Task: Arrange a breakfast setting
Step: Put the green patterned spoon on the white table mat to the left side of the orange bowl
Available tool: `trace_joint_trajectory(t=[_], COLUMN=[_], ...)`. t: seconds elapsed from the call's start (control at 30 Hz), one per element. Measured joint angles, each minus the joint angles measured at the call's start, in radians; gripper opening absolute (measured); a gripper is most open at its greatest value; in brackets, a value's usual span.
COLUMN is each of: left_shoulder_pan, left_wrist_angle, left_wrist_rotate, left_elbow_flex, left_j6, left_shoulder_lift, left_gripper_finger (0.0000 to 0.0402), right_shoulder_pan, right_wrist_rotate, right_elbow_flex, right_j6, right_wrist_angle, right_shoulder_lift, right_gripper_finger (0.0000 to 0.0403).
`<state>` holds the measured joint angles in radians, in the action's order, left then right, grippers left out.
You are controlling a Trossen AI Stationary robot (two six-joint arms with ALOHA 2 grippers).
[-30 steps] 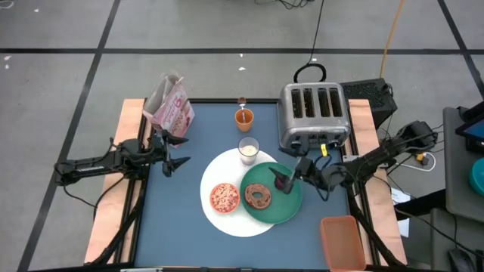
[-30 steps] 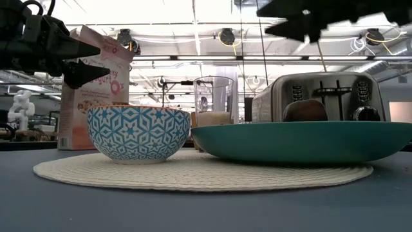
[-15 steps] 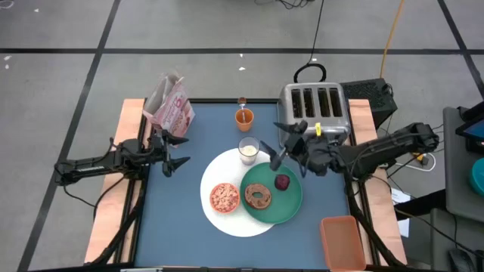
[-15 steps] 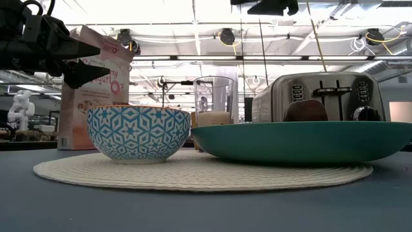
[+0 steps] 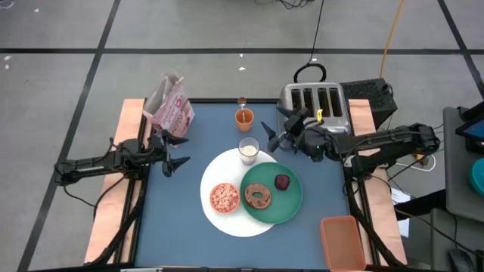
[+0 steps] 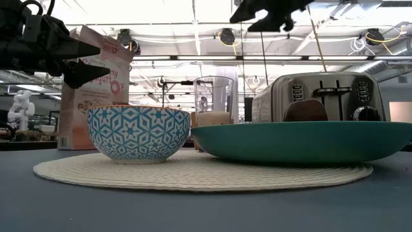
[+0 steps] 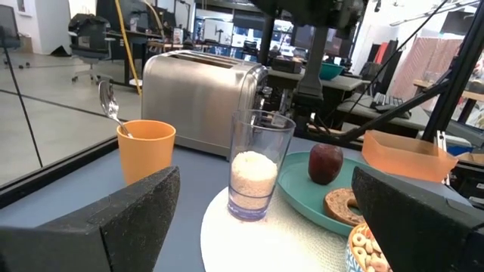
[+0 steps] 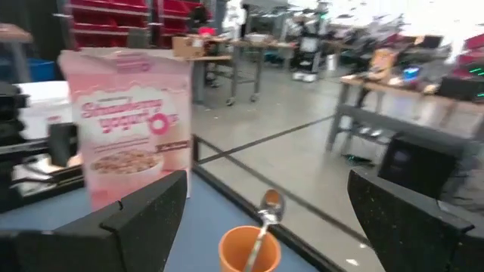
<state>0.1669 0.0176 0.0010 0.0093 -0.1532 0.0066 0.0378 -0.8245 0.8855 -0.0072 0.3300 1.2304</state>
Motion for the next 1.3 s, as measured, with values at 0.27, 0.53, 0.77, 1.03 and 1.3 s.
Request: trace_joint_trajectory(t=[0.27, 0.53, 0.77, 1.03, 1.3], left_shoulder_pan=[0.000, 0.000, 0.000, 0.000, 0.000], left_wrist_angle=[0.004, 0.006, 0.006, 0.007, 0.003], left_wrist_rotate=[-0.001, -0.001, -0.001, -0.001, -0.001], left_elbow_flex=[0.000, 0.000, 0.000, 0.000, 0.000], left_j6=[0.000, 0.031, 0.039, 0.040, 0.040], left_shoulder_lift=[0.000, 0.000, 0.000, 0.000, 0.000], left_gripper_finger=[0.0392, 0.0392, 0.0392, 0.0392, 0.0392], right_shoulder_pan=[-0.176, -0.313, -0.369, -0.399, -0.429], right_wrist_rotate=[0.254, 0.448, 0.490, 0.491, 0.491], right_elbow_flex=[0.000, 0.079, 0.290, 0.482, 0.533], right_j6=[0.152, 0.289, 0.309, 0.372, 0.386], right_wrist_angle=[-0.007, -0.078, -0.299, -0.496, -0.508], right_shoulder_lift=[0.040, 0.135, 0.314, 0.488, 0.603], right_gripper_finger=[0.0359, 0.0359, 0.0359, 0.0359, 0.0359])
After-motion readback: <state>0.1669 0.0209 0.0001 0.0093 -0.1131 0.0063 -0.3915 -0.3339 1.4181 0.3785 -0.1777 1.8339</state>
